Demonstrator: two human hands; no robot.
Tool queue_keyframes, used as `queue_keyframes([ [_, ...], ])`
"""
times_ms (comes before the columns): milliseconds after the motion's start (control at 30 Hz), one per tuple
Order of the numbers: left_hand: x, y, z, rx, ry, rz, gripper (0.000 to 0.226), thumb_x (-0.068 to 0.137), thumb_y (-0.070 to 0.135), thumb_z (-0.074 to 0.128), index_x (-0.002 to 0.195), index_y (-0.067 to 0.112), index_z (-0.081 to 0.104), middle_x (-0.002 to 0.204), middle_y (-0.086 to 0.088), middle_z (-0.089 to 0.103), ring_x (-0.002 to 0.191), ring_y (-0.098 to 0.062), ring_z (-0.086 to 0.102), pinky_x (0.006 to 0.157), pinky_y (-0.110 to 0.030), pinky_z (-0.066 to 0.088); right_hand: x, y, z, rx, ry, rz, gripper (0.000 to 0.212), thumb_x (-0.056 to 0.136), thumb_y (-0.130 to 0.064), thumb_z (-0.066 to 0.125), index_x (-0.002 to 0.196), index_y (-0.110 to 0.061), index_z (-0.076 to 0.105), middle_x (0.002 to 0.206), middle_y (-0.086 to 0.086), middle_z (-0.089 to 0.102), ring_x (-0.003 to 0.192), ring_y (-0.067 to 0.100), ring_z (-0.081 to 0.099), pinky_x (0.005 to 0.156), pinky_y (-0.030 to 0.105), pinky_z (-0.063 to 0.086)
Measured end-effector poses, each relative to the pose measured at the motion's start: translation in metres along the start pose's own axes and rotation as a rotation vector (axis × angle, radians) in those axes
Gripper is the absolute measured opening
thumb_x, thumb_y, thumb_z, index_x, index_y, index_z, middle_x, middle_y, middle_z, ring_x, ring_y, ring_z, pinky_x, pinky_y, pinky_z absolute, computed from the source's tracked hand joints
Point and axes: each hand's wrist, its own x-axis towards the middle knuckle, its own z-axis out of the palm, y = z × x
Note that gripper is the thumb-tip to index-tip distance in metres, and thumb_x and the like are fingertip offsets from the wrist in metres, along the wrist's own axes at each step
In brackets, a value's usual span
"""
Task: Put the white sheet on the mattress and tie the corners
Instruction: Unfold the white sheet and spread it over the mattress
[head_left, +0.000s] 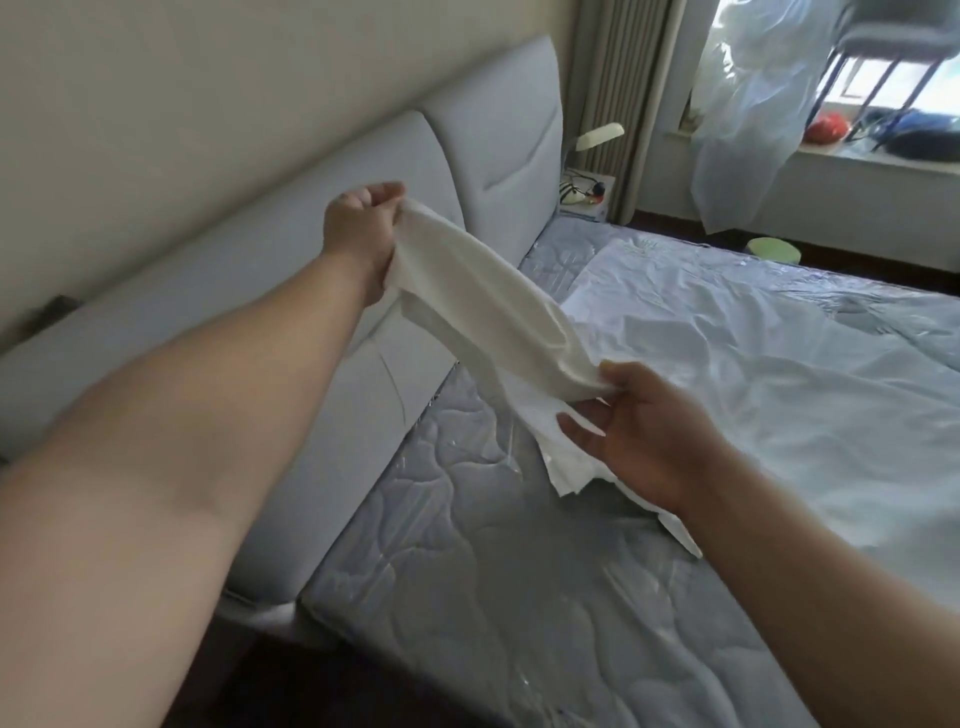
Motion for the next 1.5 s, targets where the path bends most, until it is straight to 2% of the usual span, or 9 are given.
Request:
queue_keyframes([
  [233, -0.006, -0.087, -0.087, 0.786, -0.131, -0.002, 0.014, 0.099, 0.028, 0.062, 0.104, 0.023, 0.074, 0.098, 0.0, 0.07, 0.087, -0.023, 0.064, 0.067, -0.03, 0.051, 0.019, 0.124, 0.023, -0.143, 0.159, 0.311, 0.018, 0.097, -0.01, 0.056, 0.114, -0.008, 0.063, 0.094, 0.015, 0.068, 0.079, 0.026, 0.063, 0.067, 0.036, 0.053],
  [367, -0.043, -0.196, -0.17, 1.101, -0.165, -0.175, 0.022, 0.094, 0.035, 0.07, 0.109, 0.02, 0.072, 0.108, 0.0, 0.072, 0.101, -0.025, 0.065, 0.083, -0.032, 0.048, 0.024, 0.239, 0.013, -0.222, 0.25, 0.554, 0.024, 0.096, -0.02, 0.063, 0.118, -0.01, 0.063, 0.082, 0.008, 0.066, 0.068, 0.021, 0.06, 0.057, 0.032, 0.048],
  [533, -0.129, -0.341, -0.248, 1.334, -0.149, -0.441, 0.041, 0.098, 0.027, 0.063, 0.138, 0.019, 0.06, 0.144, -0.012, 0.054, 0.127, -0.034, 0.055, 0.103, -0.039, 0.045, 0.009, 0.354, -0.019, -0.574, 0.023, 0.91, 0.039, 0.098, -0.055, 0.056, 0.124, -0.027, 0.061, 0.114, -0.005, 0.073, 0.103, 0.019, 0.07, 0.086, 0.041, 0.06],
  [667, -0.198, -0.406, -0.25, 1.316, -0.219, -0.511, 0.033, 0.1, 0.028, 0.058, 0.132, 0.021, 0.064, 0.139, -0.008, 0.057, 0.12, -0.031, 0.059, 0.096, -0.037, 0.049, -0.002, 0.377, -0.068, -0.731, -0.018, 0.86, 0.034, 0.1, -0.05, 0.054, 0.121, -0.025, 0.063, 0.112, -0.003, 0.074, 0.102, 0.021, 0.071, 0.09, 0.041, 0.058],
  [767, -0.239, -0.431, -0.22, 1.295, -0.28, -0.519, 0.038, 0.101, 0.028, 0.053, 0.138, 0.023, 0.06, 0.146, -0.006, 0.052, 0.125, -0.028, 0.056, 0.099, -0.037, 0.047, -0.006, 0.361, -0.12, -0.769, 0.083, 0.784, 0.03, 0.102, -0.04, 0.056, 0.113, -0.015, 0.067, 0.098, 0.003, 0.076, 0.086, 0.024, 0.071, 0.073, 0.039, 0.056],
  [1067, -0.326, -0.505, -0.038, 1.257, -0.516, -0.298, 0.04, 0.102, 0.031, 0.05, 0.142, 0.026, 0.056, 0.148, 0.001, 0.047, 0.135, -0.024, 0.044, 0.107, -0.045, 0.044, 0.016, 0.318, -0.315, -0.917, 0.154, 0.561, 0.02, 0.105, -0.026, 0.053, 0.111, -0.012, 0.065, 0.094, 0.012, 0.072, 0.076, 0.023, 0.064, 0.067, 0.035, 0.047],
  [1267, -0.316, -0.609, 0.051, 1.494, -0.616, -0.056, 0.081, 0.091, 0.063, 0.061, 0.157, 0.03, 0.028, 0.166, -0.001, 0.018, 0.151, -0.03, 0.019, 0.121, -0.054, 0.024, 0.086, 0.348, -0.404, -0.725, 0.265, 0.381, 0.02, 0.103, -0.004, 0.045, 0.113, -0.008, 0.062, 0.092, 0.013, 0.066, 0.066, 0.023, 0.063, 0.06, 0.03, 0.048],
  [1433, -0.312, -0.668, 0.059, 1.476, -0.275, 0.239, 0.025, 0.104, 0.039, 0.049, 0.117, 0.022, 0.061, 0.125, -0.004, 0.06, 0.115, -0.034, 0.055, 0.087, -0.044, 0.048, 0.135, 0.399, -0.43, -0.345, 0.122, 0.258, 0.029, 0.109, -0.01, 0.035, 0.135, -0.005, 0.047, 0.123, 0.019, 0.062, 0.1, 0.028, 0.069, 0.077, 0.039, 0.056],
  [1500, -0.308, -0.677, 0.051, 1.346, -0.165, 0.299, 0.026, 0.107, 0.036, 0.044, 0.102, 0.016, 0.059, 0.104, -0.009, 0.066, 0.097, -0.036, 0.06, 0.074, -0.042, 0.048, 0.145, 0.414, -0.433, -0.251, 0.04, 0.211, 0.038, 0.109, -0.009, 0.034, 0.144, 0.002, 0.041, 0.127, 0.02, 0.061, 0.103, 0.028, 0.069, 0.076, 0.039, 0.057],
])
